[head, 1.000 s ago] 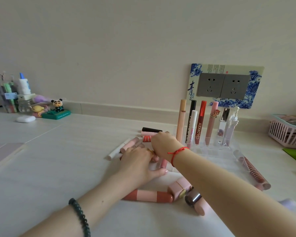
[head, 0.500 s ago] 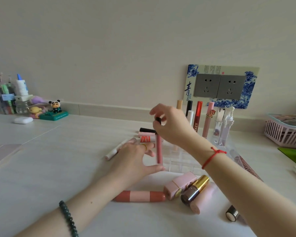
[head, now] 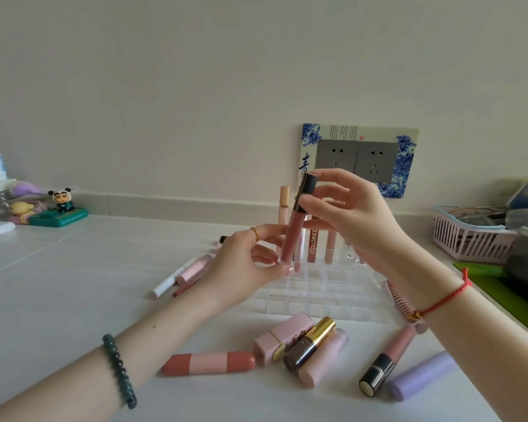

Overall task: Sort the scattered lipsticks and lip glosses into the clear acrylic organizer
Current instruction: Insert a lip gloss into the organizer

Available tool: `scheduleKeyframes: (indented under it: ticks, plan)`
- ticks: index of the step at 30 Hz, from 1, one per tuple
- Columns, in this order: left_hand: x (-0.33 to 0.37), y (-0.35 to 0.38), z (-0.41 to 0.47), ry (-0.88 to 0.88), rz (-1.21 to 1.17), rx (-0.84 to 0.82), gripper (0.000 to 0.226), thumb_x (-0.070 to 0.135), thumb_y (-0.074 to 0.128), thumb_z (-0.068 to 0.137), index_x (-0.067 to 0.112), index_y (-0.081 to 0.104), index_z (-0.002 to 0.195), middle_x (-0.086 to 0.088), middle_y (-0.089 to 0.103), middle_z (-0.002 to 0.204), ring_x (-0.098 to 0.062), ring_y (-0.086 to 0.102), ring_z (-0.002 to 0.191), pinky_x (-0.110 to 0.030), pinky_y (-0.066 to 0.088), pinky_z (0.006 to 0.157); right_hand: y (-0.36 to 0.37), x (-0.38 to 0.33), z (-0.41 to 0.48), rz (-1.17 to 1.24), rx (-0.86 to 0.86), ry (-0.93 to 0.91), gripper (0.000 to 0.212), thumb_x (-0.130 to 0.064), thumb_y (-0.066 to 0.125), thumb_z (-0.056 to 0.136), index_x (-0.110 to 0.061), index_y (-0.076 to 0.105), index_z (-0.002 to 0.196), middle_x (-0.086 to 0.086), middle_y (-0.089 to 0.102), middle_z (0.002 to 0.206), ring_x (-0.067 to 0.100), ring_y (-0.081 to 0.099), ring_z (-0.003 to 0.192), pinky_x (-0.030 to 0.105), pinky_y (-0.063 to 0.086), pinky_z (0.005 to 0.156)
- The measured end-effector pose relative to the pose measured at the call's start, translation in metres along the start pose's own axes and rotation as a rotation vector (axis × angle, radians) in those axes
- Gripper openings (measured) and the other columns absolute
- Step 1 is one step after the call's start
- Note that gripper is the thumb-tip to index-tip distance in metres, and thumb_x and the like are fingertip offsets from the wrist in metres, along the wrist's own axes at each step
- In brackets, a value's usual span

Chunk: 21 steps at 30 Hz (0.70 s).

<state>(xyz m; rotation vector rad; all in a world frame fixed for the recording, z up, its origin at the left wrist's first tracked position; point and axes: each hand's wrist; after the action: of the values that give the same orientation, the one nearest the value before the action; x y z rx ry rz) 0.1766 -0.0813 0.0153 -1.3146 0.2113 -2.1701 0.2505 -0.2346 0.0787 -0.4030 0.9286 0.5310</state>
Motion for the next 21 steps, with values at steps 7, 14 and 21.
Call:
scheduleKeyframes:
  ticks: [7, 14, 21]
  plan:
    - [-0.007, 0.016, 0.014, 0.012, 0.032, -0.018, 0.032, 0.028, 0.077, 0.069, 0.047, 0.06, 0.089, 0.023, 0.066, 0.084, 0.003, 0.062, 0.075, -0.014, 0.05, 0.077, -0.025, 0.003, 0.003, -0.04, 0.073, -0.01, 0.025, -0.008, 0.067, 0.079, -0.027, 0.061, 0.094, -0.002, 0.071, 0.078, 0.016, 0.071, 0.076, 0.028, 0.058, 0.061]
    - [-0.038, 0.013, 0.017, -0.083, 0.023, 0.237, 0.022, 0.021, 0.071, 0.077, 0.03, 0.06, 0.094, 0.008, 0.064, 0.088, -0.006, 0.06, 0.077, -0.008, 0.045, 0.066, -0.04, 0.02, 0.008, -0.182, 0.188, -0.026, 0.028, -0.006, 0.067, 0.078, -0.029, 0.059, 0.091, 0.002, 0.068, 0.082, 0.007, 0.07, 0.07, 0.019, 0.055, 0.056]
    - [-0.056, 0.016, 0.016, -0.289, 0.111, 0.013, 0.055, 0.044, 0.064, 0.079, 0.026, 0.045, 0.127, 0.023, 0.053, 0.11, 0.007, 0.053, 0.096, -0.013, 0.041, 0.072, -0.035, 0.044, 0.011, -0.296, 0.201, -0.014, 0.027, -0.005, 0.068, 0.078, -0.024, 0.061, 0.096, 0.006, 0.068, 0.087, 0.015, 0.069, 0.078, 0.025, 0.059, 0.06]
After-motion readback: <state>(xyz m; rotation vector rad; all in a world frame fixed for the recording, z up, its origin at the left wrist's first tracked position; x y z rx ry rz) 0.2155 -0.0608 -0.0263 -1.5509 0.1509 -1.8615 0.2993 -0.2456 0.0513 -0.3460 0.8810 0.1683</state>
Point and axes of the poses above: each hand's wrist, its own z-axis towards the middle knuckle, its own y-axis out of the palm, x = y × z
